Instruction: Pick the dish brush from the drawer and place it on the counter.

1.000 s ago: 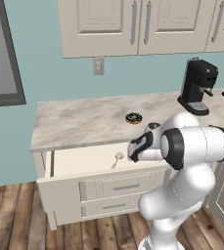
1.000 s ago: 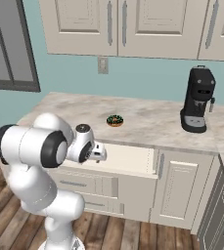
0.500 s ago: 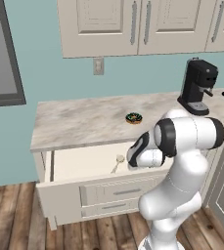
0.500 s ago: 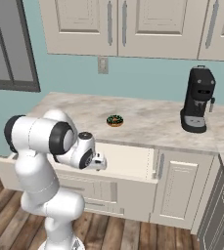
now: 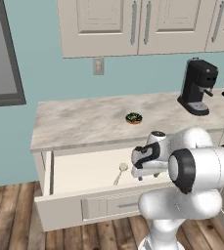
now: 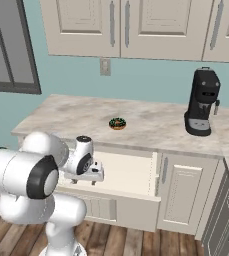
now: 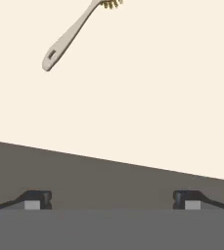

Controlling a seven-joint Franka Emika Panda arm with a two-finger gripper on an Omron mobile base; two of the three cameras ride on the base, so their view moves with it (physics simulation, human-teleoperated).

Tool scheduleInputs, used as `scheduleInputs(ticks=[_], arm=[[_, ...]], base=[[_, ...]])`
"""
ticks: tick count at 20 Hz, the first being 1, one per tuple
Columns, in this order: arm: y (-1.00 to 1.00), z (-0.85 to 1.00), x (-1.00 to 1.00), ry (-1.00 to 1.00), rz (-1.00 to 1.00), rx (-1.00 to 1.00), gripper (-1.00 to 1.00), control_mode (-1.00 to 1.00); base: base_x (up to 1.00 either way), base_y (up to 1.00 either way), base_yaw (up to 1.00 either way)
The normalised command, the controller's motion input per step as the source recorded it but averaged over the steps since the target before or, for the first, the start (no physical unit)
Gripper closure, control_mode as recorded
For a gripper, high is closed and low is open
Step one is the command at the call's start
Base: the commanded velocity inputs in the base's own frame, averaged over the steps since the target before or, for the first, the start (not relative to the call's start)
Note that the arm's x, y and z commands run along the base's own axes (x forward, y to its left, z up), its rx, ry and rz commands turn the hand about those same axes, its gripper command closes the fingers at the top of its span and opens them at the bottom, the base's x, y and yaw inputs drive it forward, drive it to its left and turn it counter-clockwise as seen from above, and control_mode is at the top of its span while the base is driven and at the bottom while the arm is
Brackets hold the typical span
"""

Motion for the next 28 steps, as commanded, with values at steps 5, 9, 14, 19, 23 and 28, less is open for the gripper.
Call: scheduleInputs(ticks=[5,9,14,19,23,28], arm=[[0.0,0.99,-0.52,-0.05,0.0,0.0,-1.0,-1.0],[0.0,0.9,0.58,0.0,-0.07,0.0,-1.0,-1.0],[0.0,0.38,1.0,0.02,-0.13,0.0,-1.0,-1.0],[0.0,-0.05,1.0,0.13,-0.12,0.03,-1.0,-1.0],[0.03,-0.36,0.98,0.05,-0.12,0.01,-1.0,-1.0],[0.17,-0.79,0.87,0.07,-0.15,0.0,-1.0,-1.0]], base=[[0.0,0.0,0.0],[0.0,0.0,0.0],[0.0,0.0,0.0],[0.0,0.0,0.0],[0.0,0.0,0.0],[0.0,0.0,0.0]])
